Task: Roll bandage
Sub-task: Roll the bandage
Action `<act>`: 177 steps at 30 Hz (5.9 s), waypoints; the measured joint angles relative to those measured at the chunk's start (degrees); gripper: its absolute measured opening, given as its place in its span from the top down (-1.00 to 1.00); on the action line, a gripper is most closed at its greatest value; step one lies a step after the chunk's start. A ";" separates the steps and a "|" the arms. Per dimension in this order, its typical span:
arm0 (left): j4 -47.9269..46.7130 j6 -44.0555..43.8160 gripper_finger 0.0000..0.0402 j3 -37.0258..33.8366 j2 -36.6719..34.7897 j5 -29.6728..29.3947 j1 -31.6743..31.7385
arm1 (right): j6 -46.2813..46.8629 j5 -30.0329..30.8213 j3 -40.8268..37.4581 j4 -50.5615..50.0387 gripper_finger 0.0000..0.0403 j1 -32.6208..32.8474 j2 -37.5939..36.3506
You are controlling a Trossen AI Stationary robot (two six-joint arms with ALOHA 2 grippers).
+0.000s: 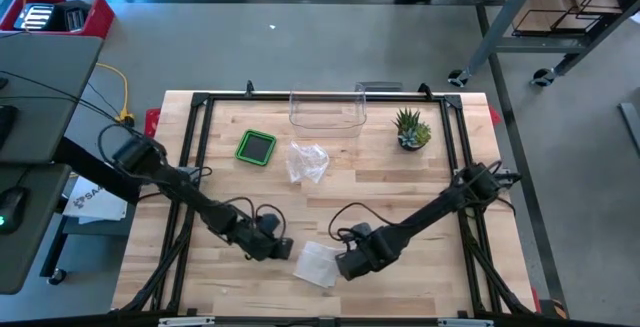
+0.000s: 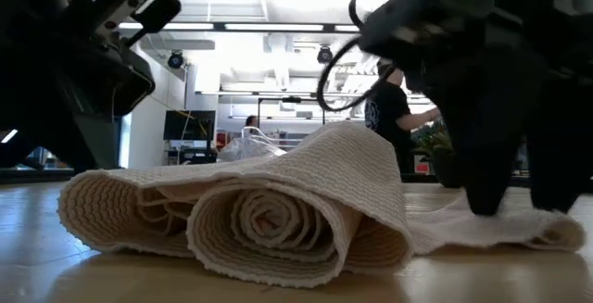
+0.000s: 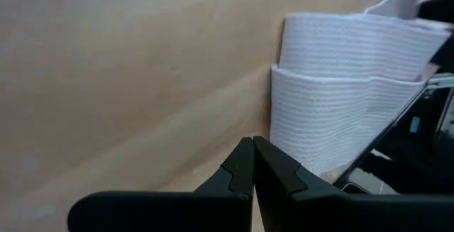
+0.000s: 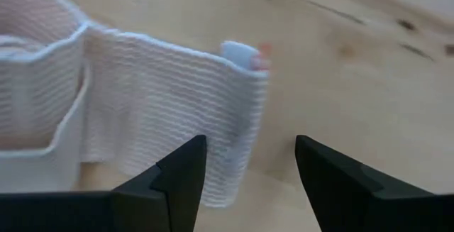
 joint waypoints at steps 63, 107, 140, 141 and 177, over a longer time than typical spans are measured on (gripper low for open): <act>13.05 17.09 1.00 16.10 15.35 10.87 4.79 | -0.02 -0.63 -3.74 15.71 1.00 1.36 -7.90; -11.59 15.12 1.00 44.13 33.12 -13.05 -0.89 | 1.34 1.11 -3.74 9.02 1.00 1.36 -7.92; -19.33 34.37 1.00 43.83 23.28 -5.98 -0.09 | 4.25 1.92 -3.74 9.70 0.97 4.29 -10.76; -22.37 35.71 1.00 43.83 21.70 -6.09 -0.56 | 4.03 2.92 -3.74 9.87 0.95 4.27 -10.75; 14.21 46.79 1.00 13.79 13.82 13.51 16.24 | -2.99 7.73 -3.76 9.72 1.00 3.44 -10.67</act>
